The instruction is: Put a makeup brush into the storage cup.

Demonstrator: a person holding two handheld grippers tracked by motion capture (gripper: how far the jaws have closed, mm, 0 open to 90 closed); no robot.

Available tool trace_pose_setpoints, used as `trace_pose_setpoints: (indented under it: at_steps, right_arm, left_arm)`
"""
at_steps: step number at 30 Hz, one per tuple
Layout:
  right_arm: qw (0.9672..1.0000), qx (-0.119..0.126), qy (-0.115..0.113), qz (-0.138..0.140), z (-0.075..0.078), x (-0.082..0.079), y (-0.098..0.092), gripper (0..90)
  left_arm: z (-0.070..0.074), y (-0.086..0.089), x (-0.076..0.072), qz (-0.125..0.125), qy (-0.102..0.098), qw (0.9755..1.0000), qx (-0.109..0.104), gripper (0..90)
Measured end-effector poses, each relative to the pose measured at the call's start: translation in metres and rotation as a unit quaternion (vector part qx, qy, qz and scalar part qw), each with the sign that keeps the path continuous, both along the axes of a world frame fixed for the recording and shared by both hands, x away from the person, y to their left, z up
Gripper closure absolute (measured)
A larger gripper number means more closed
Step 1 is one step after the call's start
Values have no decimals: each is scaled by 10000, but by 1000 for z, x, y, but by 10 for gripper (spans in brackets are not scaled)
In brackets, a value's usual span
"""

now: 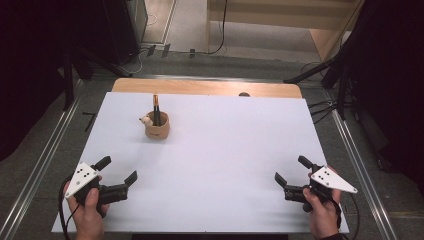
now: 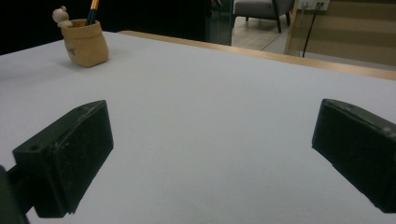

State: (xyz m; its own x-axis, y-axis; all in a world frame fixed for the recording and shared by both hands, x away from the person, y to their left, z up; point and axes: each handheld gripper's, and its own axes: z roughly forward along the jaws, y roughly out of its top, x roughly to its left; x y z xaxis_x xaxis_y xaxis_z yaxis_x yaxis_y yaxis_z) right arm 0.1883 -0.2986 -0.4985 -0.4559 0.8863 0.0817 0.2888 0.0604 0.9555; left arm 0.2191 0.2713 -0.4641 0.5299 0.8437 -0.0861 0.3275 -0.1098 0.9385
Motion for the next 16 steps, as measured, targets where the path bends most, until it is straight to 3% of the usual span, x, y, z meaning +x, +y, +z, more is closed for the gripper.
trace_pose_setpoints:
  at_steps: [12, 16]
  right_arm:
    - [10000, -15, -6, -12, -1, 0, -1, 0]
    - [10000, -27, -4, -24, -1, 0, -1, 0]
  left_arm:
    - [0, 8, -4, 1, 11, 10000, 43, 0]
    - [0, 8, -3, 2, 24, 10000, -51, 0]
